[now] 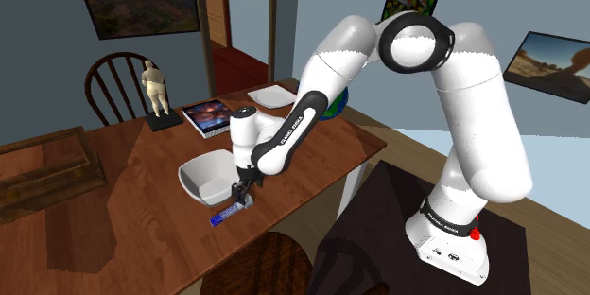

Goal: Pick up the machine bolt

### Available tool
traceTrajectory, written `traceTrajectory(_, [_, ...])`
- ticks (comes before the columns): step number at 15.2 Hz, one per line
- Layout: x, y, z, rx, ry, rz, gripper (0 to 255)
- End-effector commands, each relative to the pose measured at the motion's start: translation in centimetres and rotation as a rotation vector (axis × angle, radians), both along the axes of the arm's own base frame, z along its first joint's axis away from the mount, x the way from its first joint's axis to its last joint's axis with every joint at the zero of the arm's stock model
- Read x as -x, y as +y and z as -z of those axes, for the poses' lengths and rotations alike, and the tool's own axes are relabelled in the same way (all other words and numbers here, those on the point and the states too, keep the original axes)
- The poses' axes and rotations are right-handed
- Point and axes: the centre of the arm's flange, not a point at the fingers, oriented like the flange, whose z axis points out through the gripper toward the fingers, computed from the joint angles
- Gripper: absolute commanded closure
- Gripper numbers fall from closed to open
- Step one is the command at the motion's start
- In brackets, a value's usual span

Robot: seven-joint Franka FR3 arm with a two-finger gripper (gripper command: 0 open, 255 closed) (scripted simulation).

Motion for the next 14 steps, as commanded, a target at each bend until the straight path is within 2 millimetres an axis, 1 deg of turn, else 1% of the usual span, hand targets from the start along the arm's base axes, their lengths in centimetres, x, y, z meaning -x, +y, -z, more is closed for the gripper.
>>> traceTrajectory(1, [-0.3,0.2,1.3,0.001,-0.001,0.0,0])
traceTrajectory(6, [-0.3,0.2,3.9,0.001,-0.001,0.0,0])
traceTrajectory(8, [-0.3,0.2,4.2,0.001,-0.001,0.0,0])
traceTrajectory(9, [-0.2,0.2,4.1,0.001,-0.001,0.0,255])
traceTrajectory(14, [-0.2,0.2,4.1,0.001,-0.001,0.0,255])
